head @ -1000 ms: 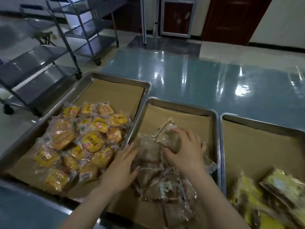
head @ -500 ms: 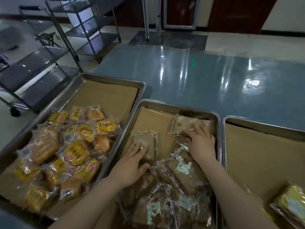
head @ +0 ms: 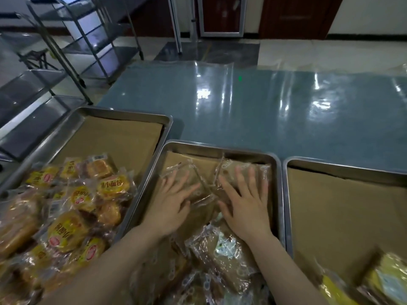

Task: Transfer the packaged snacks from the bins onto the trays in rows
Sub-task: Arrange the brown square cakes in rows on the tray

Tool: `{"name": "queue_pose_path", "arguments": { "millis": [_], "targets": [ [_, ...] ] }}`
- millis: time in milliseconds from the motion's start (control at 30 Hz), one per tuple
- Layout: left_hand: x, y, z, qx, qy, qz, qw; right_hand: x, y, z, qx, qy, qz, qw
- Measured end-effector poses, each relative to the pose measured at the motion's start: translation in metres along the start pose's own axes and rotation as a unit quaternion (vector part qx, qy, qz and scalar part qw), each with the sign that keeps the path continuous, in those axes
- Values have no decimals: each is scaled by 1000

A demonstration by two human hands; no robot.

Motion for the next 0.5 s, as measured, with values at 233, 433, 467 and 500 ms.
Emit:
{"name": "queue_pose_path", "arguments": {
  "millis": [233, 433, 467, 500],
  "targets": [
    [34, 27, -32, 89, -52, -136, 985, -7, 12, -3, 35, 34, -46, 998],
    [31, 30, -28, 35, -134, -87, 987, -10, 0, -2, -5, 65, -81, 995],
    [30, 31, -26, 32, -153, -73, 985, -12, -2, -1, -18, 77, -82, 993],
    [29, 32, -24, 34, -173, -53, 983, -15, -6, 0, -36, 87, -87, 992]
  ]
}}
Point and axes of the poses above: each hand's wrist, its own z-axis away from the middle knuckle, its own y-axis out of the palm, x = y × z, the point moved 10 cm from there along -z, towards the middle knuckle, and after that the axes turned 5 degrees about x, right-handed, at the moved point
